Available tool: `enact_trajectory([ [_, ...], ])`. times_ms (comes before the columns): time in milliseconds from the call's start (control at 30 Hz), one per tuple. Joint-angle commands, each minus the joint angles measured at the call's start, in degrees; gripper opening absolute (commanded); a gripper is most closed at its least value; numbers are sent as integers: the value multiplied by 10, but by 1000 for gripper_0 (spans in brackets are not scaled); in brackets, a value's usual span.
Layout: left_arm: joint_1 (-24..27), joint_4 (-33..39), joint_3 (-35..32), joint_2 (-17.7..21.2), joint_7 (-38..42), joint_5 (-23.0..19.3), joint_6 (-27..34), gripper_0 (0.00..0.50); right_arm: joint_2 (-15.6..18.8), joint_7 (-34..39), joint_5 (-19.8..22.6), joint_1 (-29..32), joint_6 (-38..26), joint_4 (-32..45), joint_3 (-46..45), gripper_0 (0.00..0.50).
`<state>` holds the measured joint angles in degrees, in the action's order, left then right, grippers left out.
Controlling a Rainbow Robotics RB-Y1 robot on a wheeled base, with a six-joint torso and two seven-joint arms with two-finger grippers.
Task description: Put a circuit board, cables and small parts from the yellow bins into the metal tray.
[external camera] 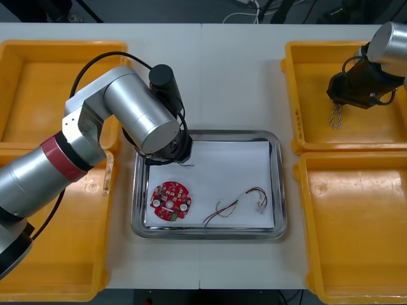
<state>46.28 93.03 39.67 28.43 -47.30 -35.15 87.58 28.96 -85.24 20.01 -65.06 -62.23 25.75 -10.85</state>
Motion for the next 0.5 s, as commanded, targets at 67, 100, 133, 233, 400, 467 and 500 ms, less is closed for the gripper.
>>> enact_trajectory([
  [67, -8, 8, 5, 15, -32, 8, -7, 0, -8, -32, 6, -2, 5, 4, -15, 0],
  [100, -10, 8, 5, 15, -34, 9, -9, 0, -7, -33, 6, -1, 5, 4, -15, 0],
  [133, -12, 8, 5, 15, -35, 10, -11, 0, -7, -34, 6, -2, 5, 4, -15, 0],
  [233, -16, 8, 5, 17, -37, 14, -17, 0, -7, -37, 5, -2, 5, 6, -15, 0],
  [400, -18, 7, 16, 22, -37, 20, -26, 0, -6, -41, 0, -2, -13, 35, -15, 0],
  [467, -19, 7, 17, 23, -36, 18, -27, 5, -5, -41, -8, -2, -38, 58, -15, 0],
  [500, -19, 7, 18, 23, -35, 17, -27, 22, -5, -41, -9, -2, -50, 69, -15, 0],
])
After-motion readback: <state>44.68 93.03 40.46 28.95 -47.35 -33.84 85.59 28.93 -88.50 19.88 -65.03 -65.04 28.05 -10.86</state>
